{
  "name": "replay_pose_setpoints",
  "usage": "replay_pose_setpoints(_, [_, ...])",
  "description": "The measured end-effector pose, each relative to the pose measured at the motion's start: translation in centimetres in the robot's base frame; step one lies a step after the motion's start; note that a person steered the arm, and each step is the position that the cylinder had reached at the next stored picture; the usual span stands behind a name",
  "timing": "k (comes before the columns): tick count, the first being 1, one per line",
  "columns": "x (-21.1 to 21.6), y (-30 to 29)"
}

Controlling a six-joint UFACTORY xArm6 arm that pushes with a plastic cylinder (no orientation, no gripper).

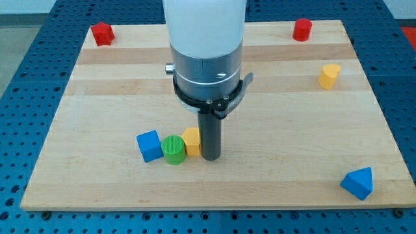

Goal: Place the arm diagonally to the blue triangle

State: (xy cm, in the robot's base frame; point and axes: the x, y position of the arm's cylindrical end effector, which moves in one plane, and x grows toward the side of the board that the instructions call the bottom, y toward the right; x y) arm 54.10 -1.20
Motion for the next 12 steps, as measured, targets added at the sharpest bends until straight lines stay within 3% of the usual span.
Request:
replay_pose_setpoints(7, [-1.0,4.1])
replay_pose_setpoints(12, [-1.8,19.6])
